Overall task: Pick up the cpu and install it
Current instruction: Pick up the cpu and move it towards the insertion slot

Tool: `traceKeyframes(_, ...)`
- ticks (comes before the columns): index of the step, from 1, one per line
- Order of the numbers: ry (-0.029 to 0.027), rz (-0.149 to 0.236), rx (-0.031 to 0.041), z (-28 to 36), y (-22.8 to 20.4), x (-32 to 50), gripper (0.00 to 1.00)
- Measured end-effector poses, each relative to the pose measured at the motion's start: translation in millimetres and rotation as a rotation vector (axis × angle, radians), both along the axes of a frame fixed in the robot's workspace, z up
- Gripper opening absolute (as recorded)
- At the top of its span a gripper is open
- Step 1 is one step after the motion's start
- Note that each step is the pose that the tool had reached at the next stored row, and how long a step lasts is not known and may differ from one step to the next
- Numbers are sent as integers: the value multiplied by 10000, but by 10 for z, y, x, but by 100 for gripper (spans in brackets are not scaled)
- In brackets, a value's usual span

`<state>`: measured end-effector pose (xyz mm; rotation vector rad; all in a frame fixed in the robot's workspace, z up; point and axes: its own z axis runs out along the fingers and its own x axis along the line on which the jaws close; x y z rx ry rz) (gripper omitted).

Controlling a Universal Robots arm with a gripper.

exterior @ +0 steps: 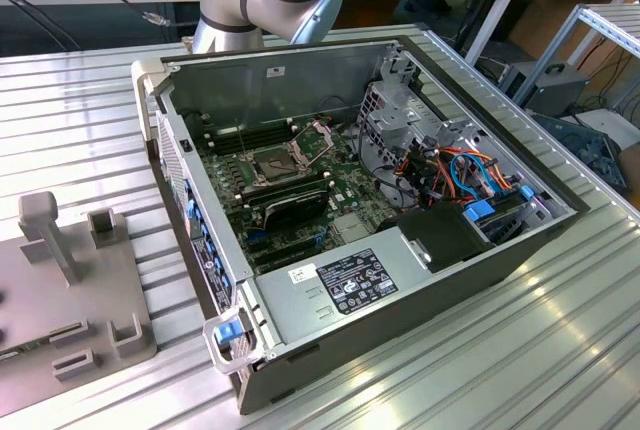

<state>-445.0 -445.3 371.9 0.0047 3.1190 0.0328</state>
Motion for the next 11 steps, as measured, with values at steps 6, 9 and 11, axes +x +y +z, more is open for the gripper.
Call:
traceKeyframes(6, -1, -1, 0, 0, 0, 79, 55)
traceKeyframes(9, -1, 0, 1, -1, 0, 111, 55)
traceKeyframes(11, 0, 0, 0, 0, 0, 134, 55)
